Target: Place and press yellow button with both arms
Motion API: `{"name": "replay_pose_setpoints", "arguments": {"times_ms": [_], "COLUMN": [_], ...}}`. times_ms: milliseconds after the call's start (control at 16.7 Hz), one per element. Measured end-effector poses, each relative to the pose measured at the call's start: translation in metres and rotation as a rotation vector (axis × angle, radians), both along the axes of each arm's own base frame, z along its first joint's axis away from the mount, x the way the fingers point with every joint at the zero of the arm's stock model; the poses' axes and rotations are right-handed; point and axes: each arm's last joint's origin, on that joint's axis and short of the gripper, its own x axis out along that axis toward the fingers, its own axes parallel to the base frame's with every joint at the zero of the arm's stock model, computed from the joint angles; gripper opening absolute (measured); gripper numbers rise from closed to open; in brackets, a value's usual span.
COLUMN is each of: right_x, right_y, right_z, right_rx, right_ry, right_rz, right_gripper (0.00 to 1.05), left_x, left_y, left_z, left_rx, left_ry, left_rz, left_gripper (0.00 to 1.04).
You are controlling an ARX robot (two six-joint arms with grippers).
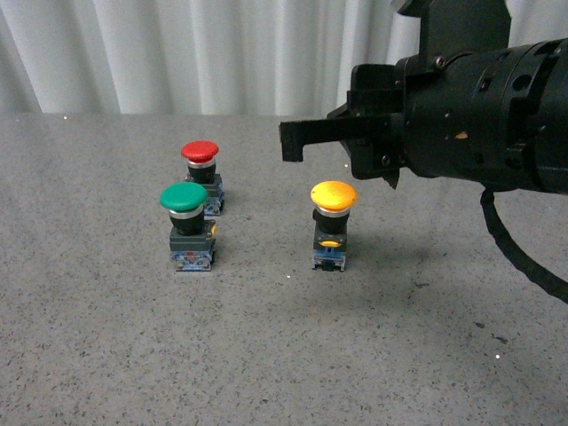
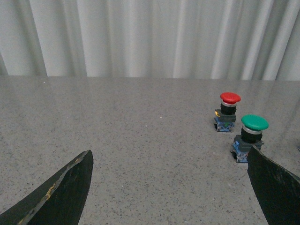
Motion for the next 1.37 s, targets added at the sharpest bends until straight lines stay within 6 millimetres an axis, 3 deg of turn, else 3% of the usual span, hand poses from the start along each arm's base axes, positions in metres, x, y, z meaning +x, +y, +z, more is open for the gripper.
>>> {"name": "replay_pose_setpoints", "arguments": {"times_ms": [60, 657, 1375], "right_x": [0.0, 0.008, 0.008], "right_y": [0.006, 0.013, 0.014], "right_z": [-0.012, -0.032, -0.042], "right_rx": [-0.021, -0.067, -0.107], "right_ry": [0.039, 0.095, 0.144], "right_rz": [0.016, 0.028, 0.038], "right_gripper": [0.02, 0.02, 0.02], "left_x": [0.0, 0.0, 0.0], "left_y": [0.0, 0.0, 0.0], "left_z": [0.0, 0.0, 0.0], "left_rx": [0.0, 0.0, 0.0], "left_ry": [0.0, 0.0, 0.0], "left_rz": [0.0, 0.0, 0.0], "left_gripper": [0.98, 0.98, 0.98]}}
